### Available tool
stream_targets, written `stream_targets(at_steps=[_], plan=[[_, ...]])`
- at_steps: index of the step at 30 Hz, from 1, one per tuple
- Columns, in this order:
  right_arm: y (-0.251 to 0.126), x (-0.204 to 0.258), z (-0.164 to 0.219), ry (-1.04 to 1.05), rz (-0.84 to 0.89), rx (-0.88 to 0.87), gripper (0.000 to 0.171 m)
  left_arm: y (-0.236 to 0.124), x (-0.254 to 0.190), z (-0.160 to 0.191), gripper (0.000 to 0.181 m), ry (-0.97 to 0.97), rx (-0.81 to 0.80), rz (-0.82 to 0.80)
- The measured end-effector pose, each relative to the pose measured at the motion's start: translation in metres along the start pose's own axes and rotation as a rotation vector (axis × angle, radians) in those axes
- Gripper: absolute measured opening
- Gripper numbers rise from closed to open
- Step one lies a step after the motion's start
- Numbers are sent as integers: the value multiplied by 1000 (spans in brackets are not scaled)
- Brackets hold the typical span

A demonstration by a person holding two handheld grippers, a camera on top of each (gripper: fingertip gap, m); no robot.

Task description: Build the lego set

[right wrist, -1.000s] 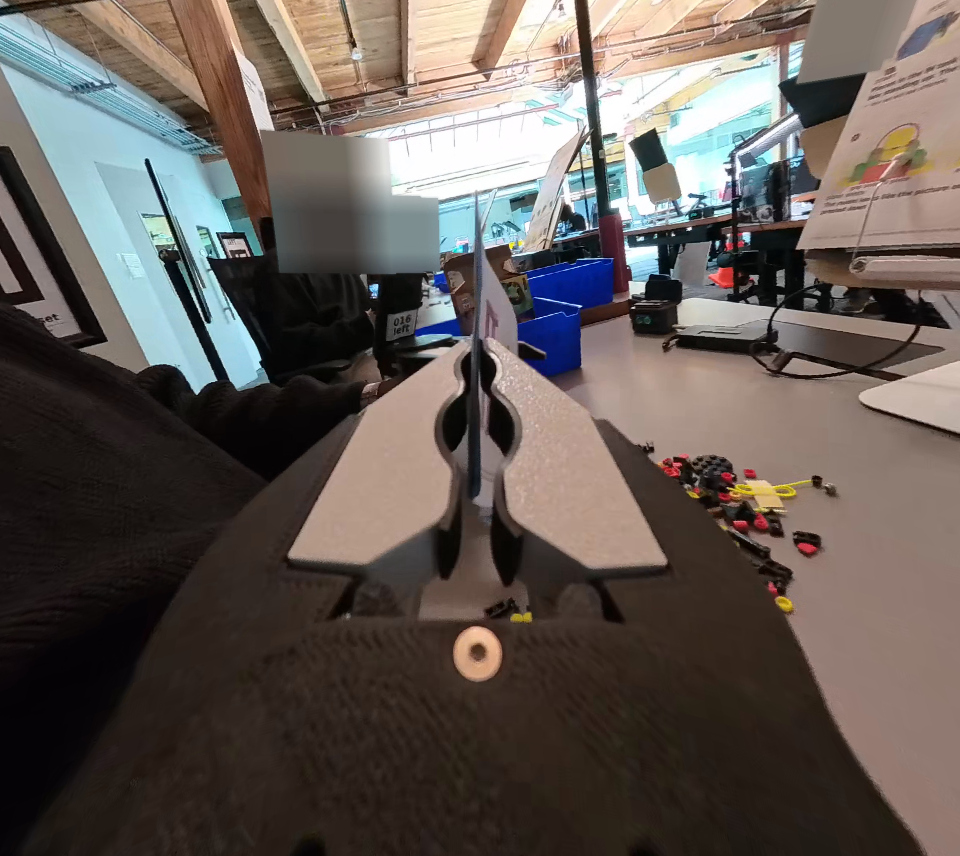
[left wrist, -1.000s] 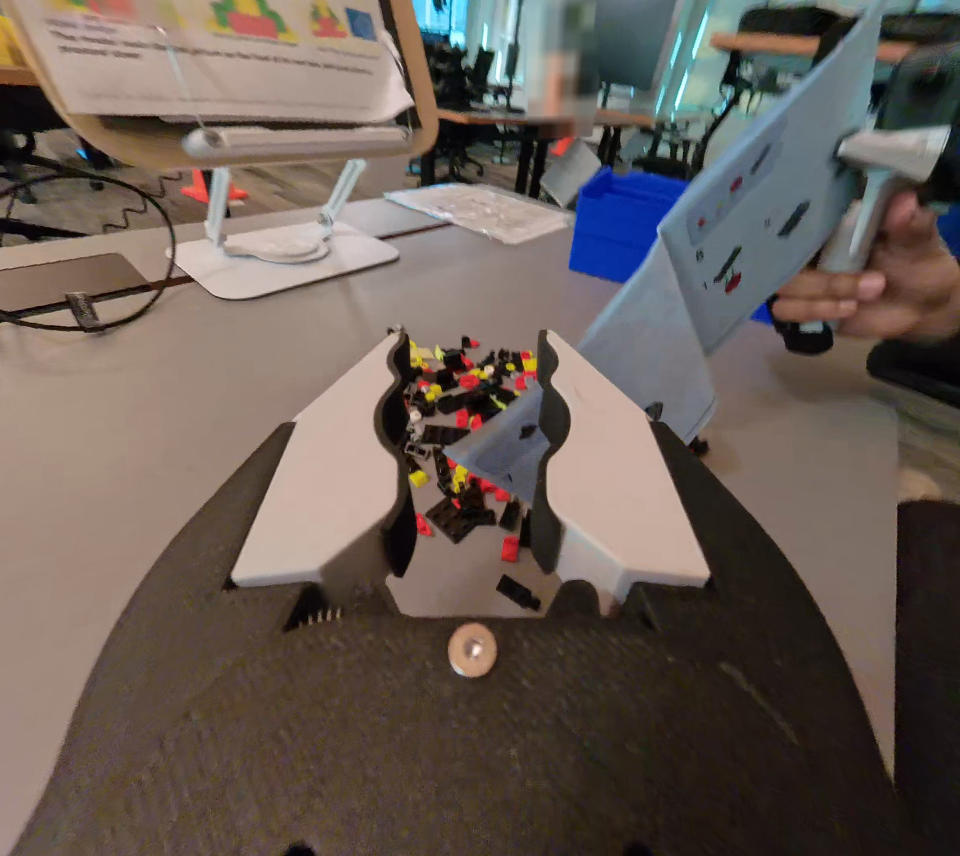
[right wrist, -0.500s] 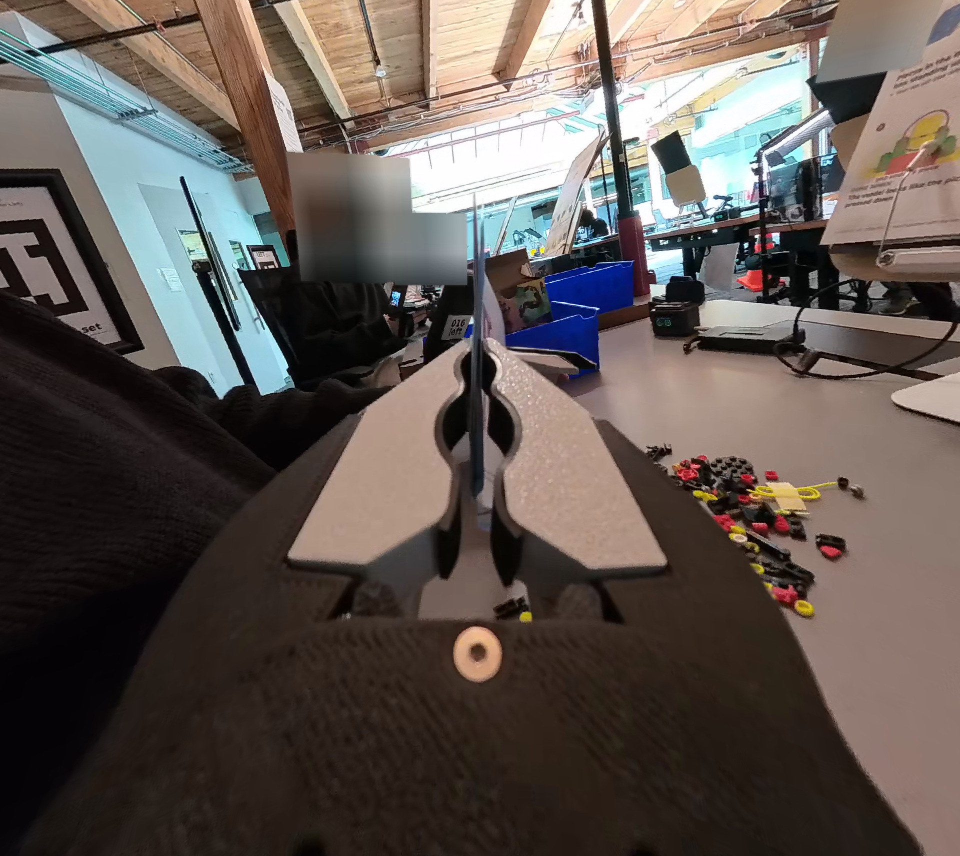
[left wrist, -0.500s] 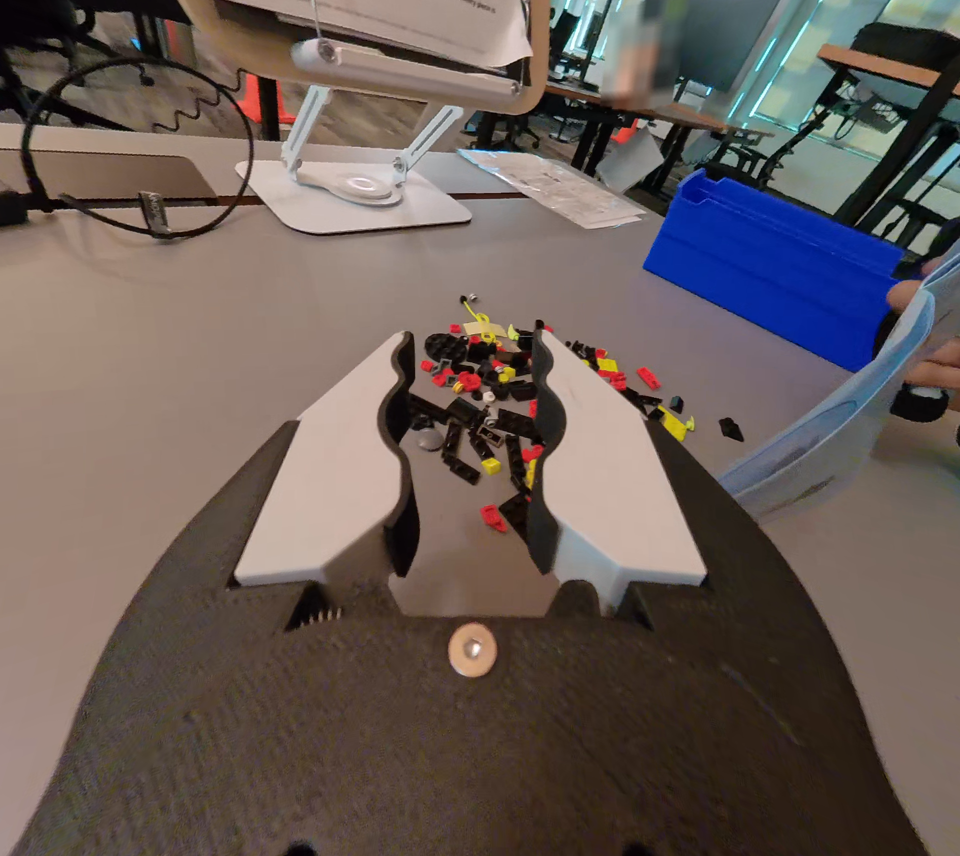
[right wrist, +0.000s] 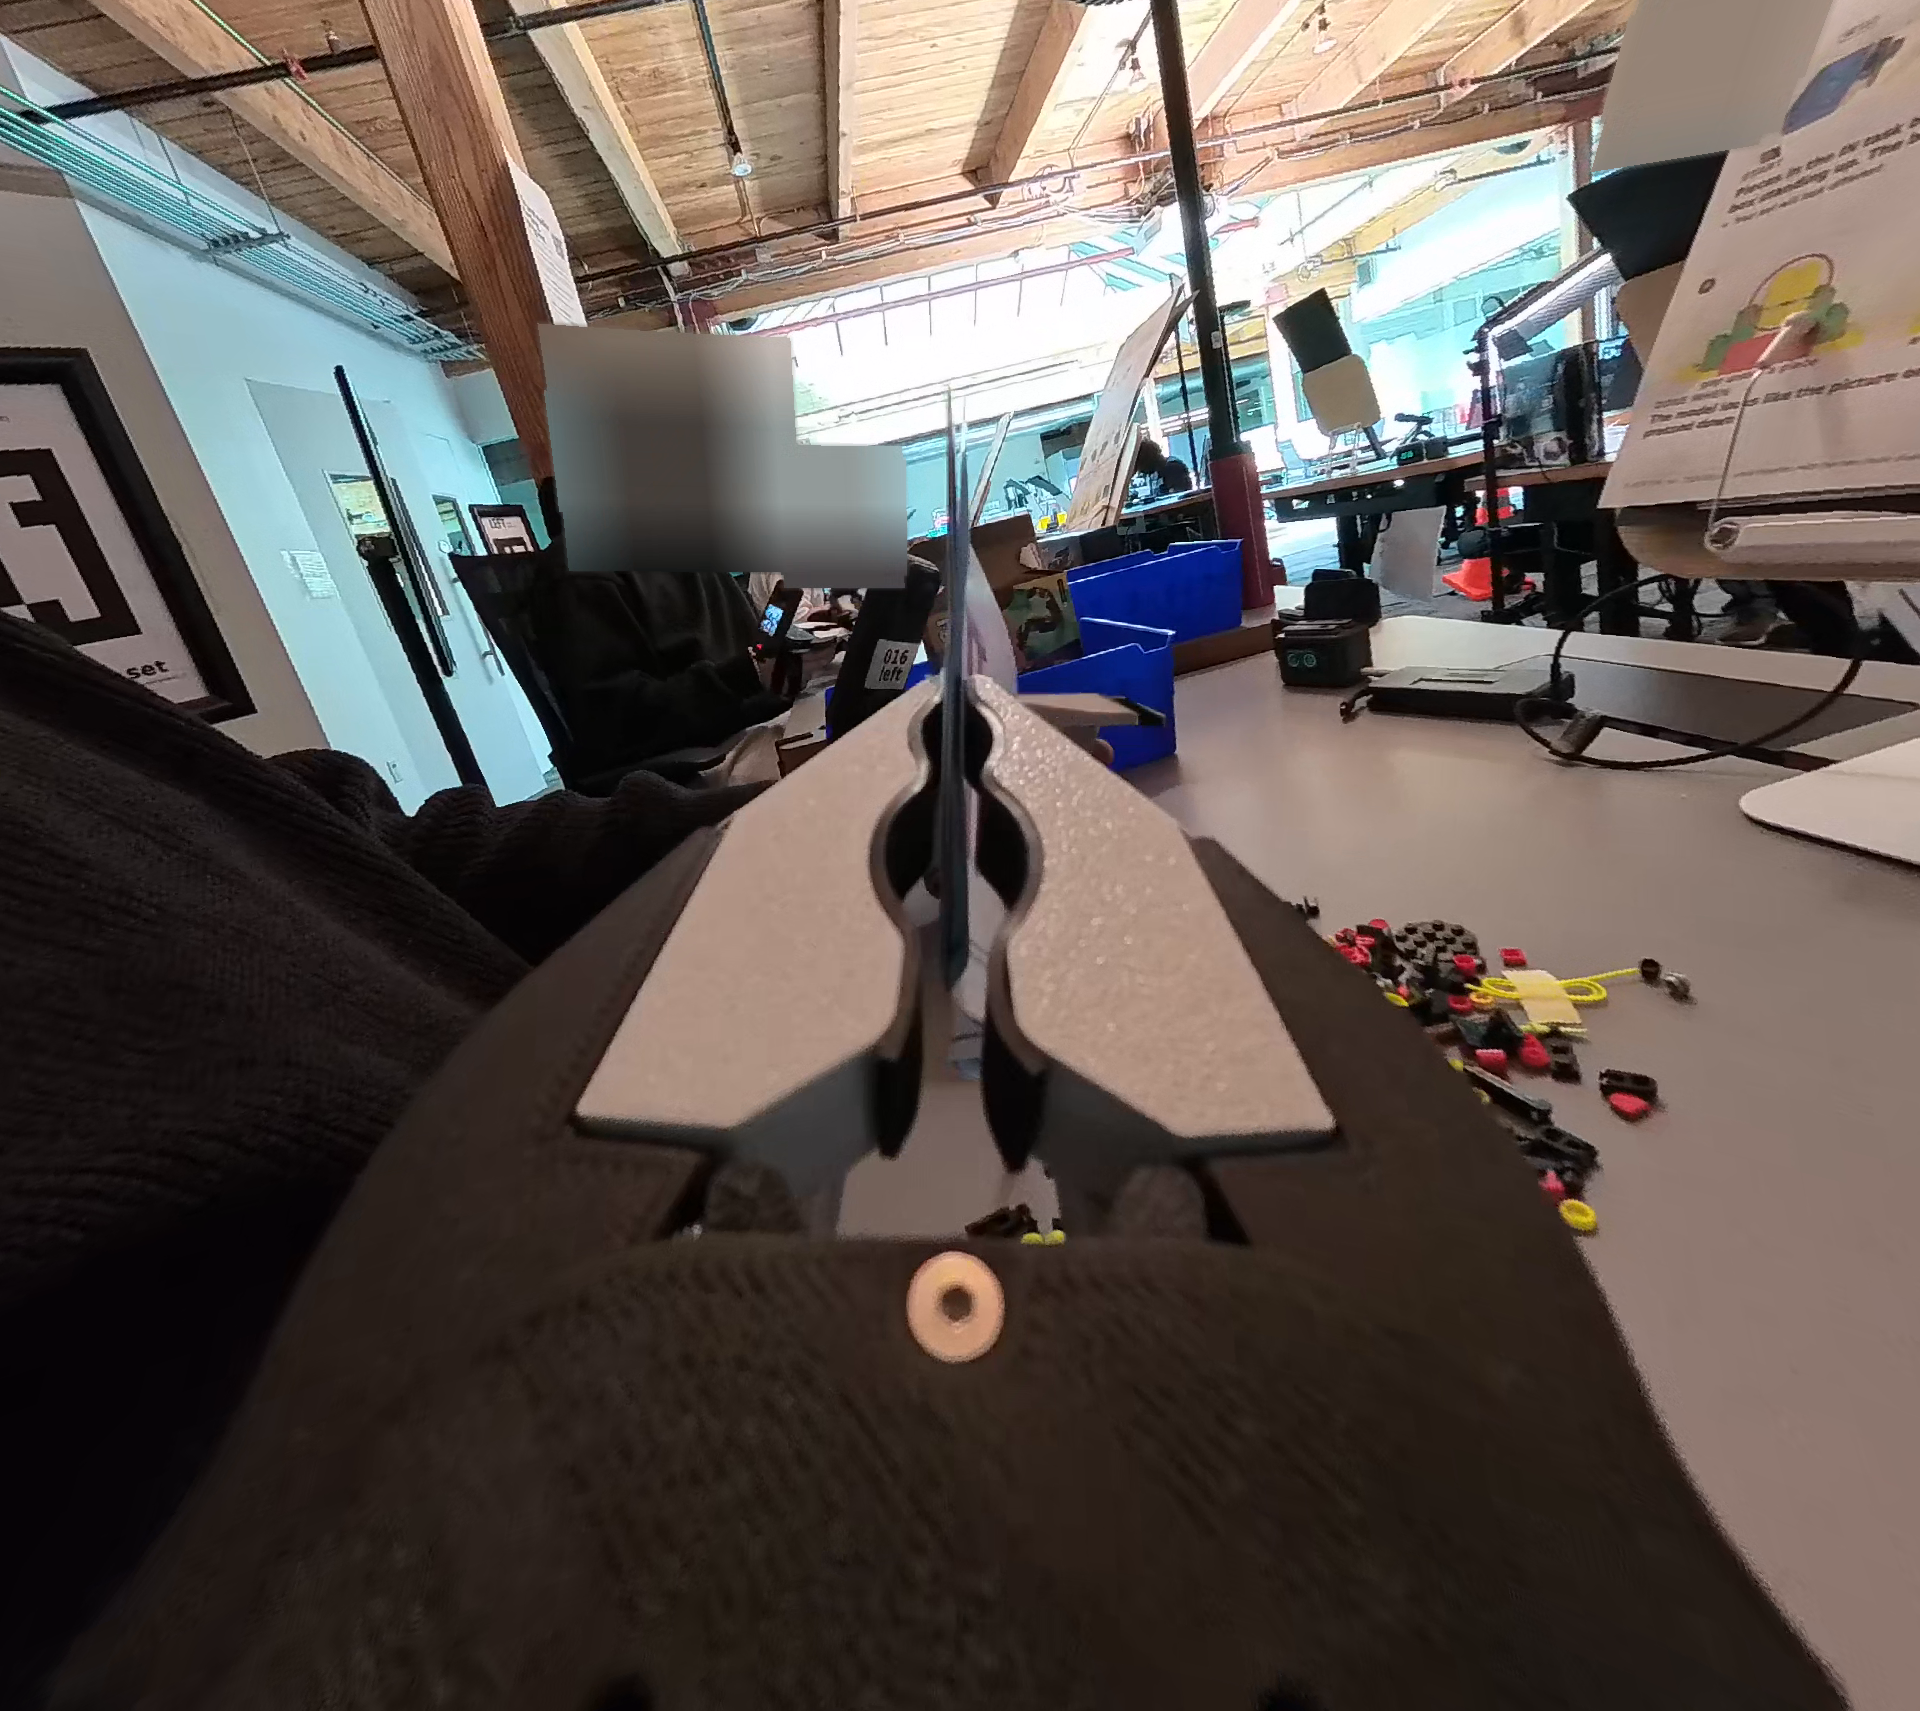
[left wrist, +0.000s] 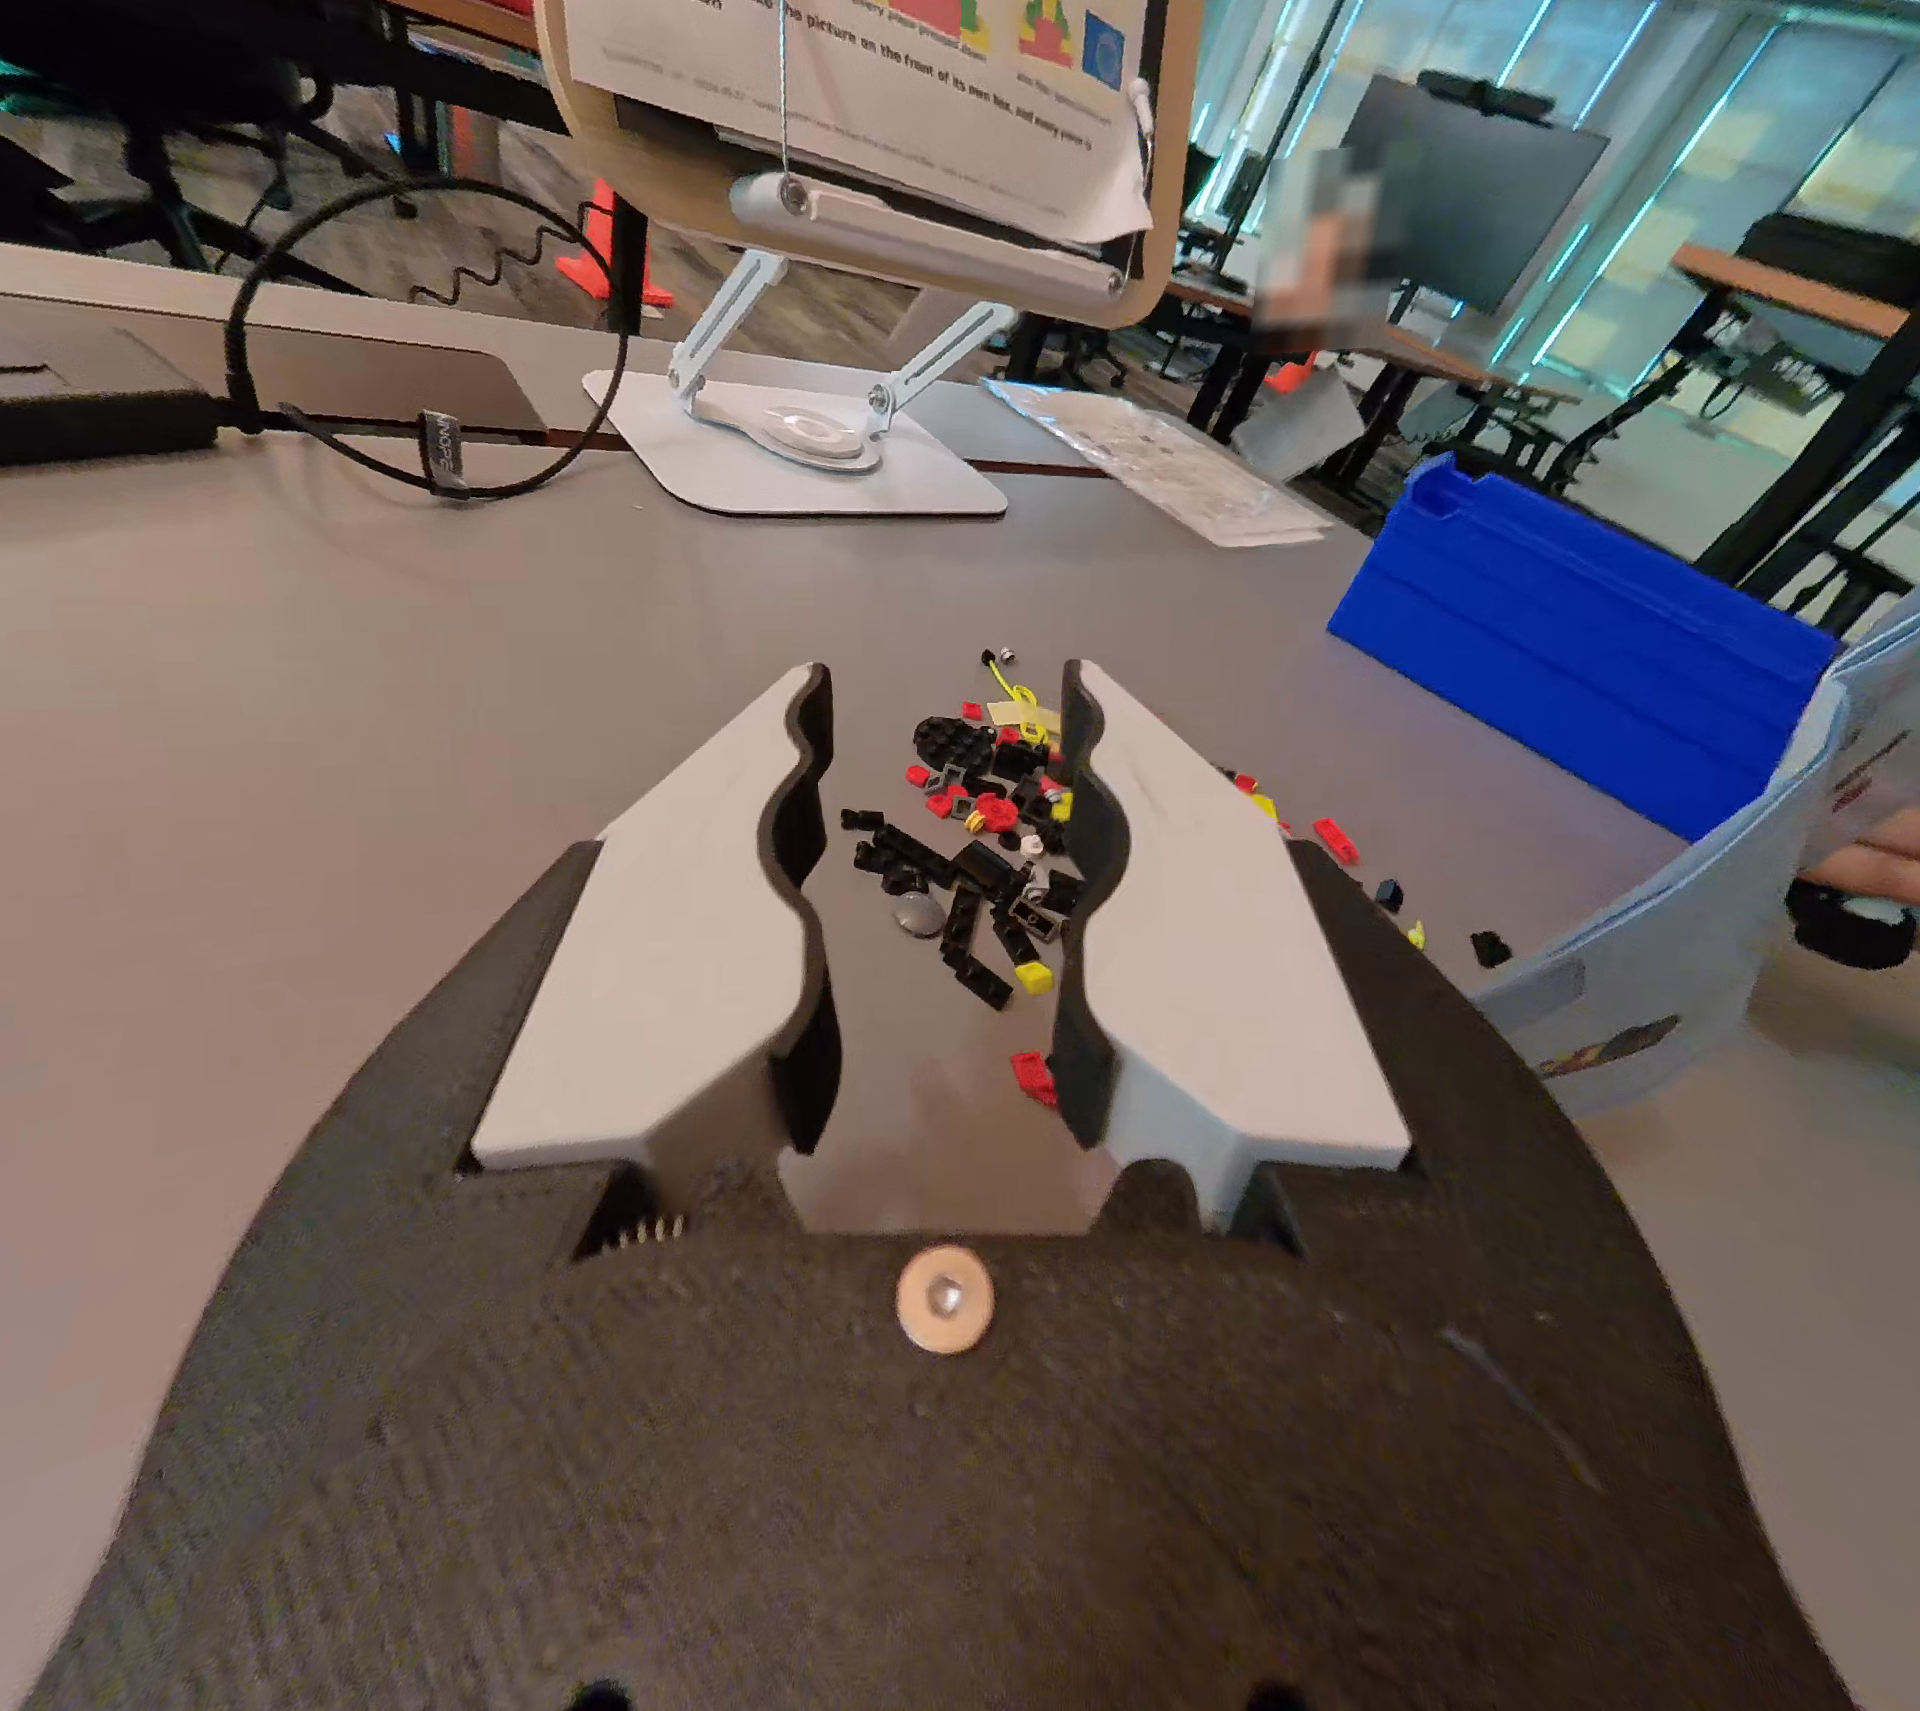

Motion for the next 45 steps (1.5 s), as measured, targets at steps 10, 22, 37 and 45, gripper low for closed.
stream_targets(at_steps=[10, 22, 37, 45], plan=[[-5, -2, -9, -8, 14, -35, 0, -3, 7, -5, 42, -15, -25, -18], [2, -1, 4, -62, 15, 17, 0, -10, 14, -11, 42, -7, -46, -44], [10, 2, 8, -52, 38, 21, 0, -9, 8, -10, 42, 19, -24, -26], [11, -1, 10, -39, 53, 16, 0, -11, 11, -10, 42, 5, -27, -33]])
Point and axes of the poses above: each gripper's, where its closed fingertips meet, y out along the fingers, z out of its underside, x = y × z across the jaws, the point moved 3 cm from there along -y, back along the fingers, and after that the axes turned 14 degrees about z, right-handed, at the moved point
